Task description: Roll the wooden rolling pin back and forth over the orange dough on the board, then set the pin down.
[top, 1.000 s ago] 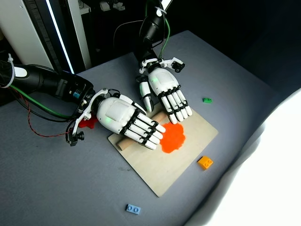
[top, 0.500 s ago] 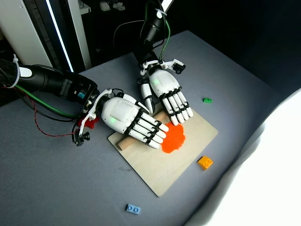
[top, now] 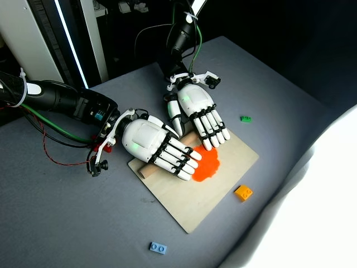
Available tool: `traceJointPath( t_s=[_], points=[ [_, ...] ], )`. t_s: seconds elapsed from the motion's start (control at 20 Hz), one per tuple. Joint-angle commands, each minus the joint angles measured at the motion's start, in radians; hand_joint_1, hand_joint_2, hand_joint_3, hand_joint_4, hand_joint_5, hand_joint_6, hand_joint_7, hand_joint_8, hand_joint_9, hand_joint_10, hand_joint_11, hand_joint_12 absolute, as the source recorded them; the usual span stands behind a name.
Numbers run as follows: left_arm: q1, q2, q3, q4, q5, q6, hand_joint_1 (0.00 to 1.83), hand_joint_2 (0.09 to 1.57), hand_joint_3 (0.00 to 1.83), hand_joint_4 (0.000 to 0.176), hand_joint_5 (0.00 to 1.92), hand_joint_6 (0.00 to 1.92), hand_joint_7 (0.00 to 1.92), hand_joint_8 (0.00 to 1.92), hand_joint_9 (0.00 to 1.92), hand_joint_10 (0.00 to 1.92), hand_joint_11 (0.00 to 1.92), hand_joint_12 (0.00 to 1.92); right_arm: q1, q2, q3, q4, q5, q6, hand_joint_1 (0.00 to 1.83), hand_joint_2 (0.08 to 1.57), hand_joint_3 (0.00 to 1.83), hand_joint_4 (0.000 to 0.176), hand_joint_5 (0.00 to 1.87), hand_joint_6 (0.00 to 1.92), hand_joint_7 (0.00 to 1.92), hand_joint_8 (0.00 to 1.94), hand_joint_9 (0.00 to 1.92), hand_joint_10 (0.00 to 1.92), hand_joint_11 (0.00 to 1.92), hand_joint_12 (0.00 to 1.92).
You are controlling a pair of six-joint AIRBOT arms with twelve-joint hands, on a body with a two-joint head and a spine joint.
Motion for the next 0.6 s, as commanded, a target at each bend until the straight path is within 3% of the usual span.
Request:
traceJointPath(
  t_s=[0.0, 0.55],
  points=[
    [-0.007, -0.004, 0.006, 0.066, -0.083, 0.0, 0.0, 1.57, 0.05, 0.0, 0.1, 0.01, 0.09, 0.01, 0.03, 0.01, 0.0, 0.0, 0.011, 0.002, 0.003, -0.072, 0.092, 0.005, 0.0, 1.57, 0.05, 0.0, 0.05, 0.0, 0.03, 0.0, 0.0, 0.0, 0.0, 0.0],
    [-0.019, -0.009, 0.04, 0.066, -0.058, -0.02, 0.0, 1.57, 0.06, 0.0, 0.09, 0.0, 0.05, 0.0, 0.0, 0.0, 0.0, 0.0, 0.017, 0.002, 0.023, -0.063, 0.091, 0.022, 0.0, 1.57, 0.07, 0.0, 0.03, 0.0, 0.01, 0.0, 0.0, 0.0, 0.0, 0.0]
  ],
)
